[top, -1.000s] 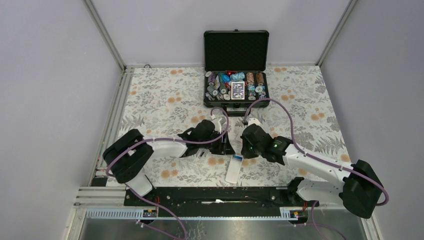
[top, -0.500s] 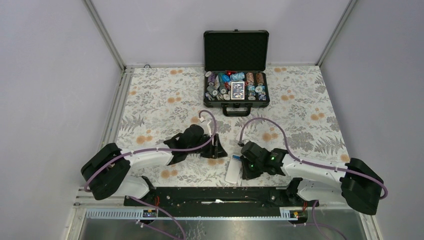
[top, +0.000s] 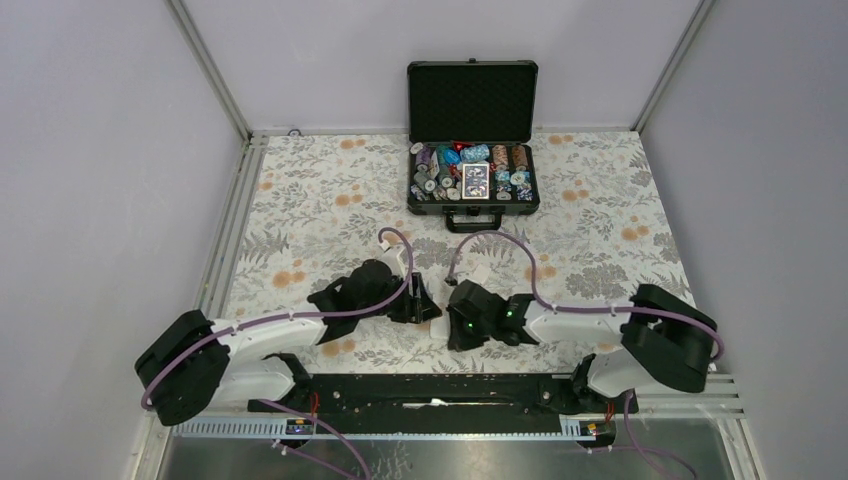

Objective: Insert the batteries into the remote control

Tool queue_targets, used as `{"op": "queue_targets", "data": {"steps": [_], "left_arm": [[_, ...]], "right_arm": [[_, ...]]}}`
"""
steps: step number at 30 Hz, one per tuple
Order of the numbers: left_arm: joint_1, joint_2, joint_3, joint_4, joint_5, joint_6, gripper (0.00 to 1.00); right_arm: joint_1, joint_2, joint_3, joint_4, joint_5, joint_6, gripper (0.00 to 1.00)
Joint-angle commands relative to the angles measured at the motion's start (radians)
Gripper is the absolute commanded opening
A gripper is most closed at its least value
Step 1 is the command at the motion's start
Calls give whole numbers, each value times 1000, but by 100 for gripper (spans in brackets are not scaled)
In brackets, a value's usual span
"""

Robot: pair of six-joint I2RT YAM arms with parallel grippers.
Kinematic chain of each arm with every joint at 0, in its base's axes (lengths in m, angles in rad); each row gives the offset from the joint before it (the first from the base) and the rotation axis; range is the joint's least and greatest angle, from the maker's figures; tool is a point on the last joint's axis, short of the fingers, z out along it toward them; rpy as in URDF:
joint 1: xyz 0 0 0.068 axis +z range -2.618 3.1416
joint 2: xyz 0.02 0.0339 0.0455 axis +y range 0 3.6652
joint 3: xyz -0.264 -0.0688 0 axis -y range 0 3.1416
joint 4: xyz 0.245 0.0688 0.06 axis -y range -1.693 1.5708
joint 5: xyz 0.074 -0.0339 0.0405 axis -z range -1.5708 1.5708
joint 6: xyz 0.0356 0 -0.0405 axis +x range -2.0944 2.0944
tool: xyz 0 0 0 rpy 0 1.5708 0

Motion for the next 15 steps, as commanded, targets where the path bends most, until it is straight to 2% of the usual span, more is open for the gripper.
{"op": "queue_targets", "data": {"steps": [1, 7, 11, 12, 15], "left_arm": [[-3, -45, -10, 6, -45, -6, 55], [-3, -91, -16, -43, -86, 0, 55], [-3, -104, -18, -64, -106, -2, 56], [-3, -105, -16, -70, -112, -2, 56], [-2, -110, -15, -92, -151, -5, 58]], "right_arm": [[5, 105, 85, 70, 159, -17, 0], [-1, 210, 200, 46, 208, -96, 0], [-2, 188, 231, 24, 227, -137, 0], [-3, 168, 232, 22, 236, -150, 1], [-5, 104, 232, 10, 264, -201, 15]]}}
